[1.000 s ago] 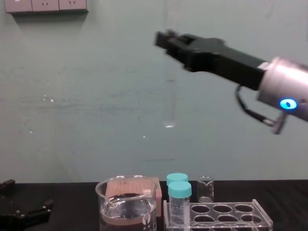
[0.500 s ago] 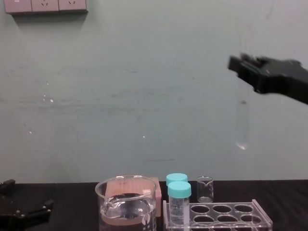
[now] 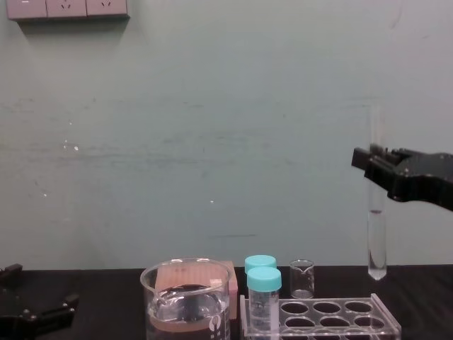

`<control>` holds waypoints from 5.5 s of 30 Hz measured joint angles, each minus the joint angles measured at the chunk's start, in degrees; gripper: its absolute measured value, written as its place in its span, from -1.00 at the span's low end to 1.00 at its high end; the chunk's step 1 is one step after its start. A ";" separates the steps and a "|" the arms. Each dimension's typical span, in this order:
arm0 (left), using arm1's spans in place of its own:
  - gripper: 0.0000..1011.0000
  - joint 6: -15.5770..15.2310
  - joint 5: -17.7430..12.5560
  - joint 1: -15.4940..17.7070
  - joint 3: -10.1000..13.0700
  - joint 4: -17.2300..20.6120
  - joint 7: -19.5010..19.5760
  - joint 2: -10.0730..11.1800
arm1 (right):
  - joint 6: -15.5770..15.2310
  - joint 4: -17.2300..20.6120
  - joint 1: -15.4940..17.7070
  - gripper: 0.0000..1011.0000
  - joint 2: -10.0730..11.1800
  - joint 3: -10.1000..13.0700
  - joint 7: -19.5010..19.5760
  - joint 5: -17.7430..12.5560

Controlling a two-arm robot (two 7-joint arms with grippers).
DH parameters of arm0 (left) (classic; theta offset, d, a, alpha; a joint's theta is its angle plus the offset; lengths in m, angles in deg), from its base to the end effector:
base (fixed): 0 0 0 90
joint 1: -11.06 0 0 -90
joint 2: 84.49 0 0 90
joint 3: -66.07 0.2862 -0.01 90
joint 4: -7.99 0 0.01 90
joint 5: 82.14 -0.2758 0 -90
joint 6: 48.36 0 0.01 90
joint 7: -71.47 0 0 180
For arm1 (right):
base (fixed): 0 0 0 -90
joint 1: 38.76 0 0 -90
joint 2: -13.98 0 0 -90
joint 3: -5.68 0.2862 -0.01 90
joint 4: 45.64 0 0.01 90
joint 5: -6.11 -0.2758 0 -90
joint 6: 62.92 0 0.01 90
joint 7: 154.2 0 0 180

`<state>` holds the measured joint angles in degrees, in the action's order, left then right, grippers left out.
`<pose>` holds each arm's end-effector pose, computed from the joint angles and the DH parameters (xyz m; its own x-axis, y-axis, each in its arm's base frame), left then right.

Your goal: Hold the test tube with one hand and immerse one end into the beaker, then return it to the test tube rack.

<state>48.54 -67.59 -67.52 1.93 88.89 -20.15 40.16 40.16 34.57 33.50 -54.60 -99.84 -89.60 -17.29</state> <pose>0.3262 0.0893 -0.2929 0.2923 0.8803 0.3737 -0.9553 0.2872 0.0706 0.3721 -0.0537 -0.2452 0.5703 -0.8101 0.1363 0.7755 0.5856 0.2360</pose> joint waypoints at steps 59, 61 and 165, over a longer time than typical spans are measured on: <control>0.98 0.00 0.00 0.00 0.00 0.00 0.00 0.00 | -1.23 -11.43 -5.15 -0.55 -4.19 -1.80 -3.05 1.40; 0.98 0.00 0.00 0.00 0.00 0.00 0.00 0.00 | -1.33 -11.51 -5.10 -0.55 -4.20 -1.80 -3.02 1.41; 0.98 0.00 0.00 0.00 0.00 0.00 0.00 0.00 | 0.40 -13.57 -2.75 -0.55 -4.89 -1.15 -1.92 3.60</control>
<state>48.54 -67.59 -67.51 1.93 88.89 -20.15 40.16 40.57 21.00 30.75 -59.50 -100.99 -91.52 -13.69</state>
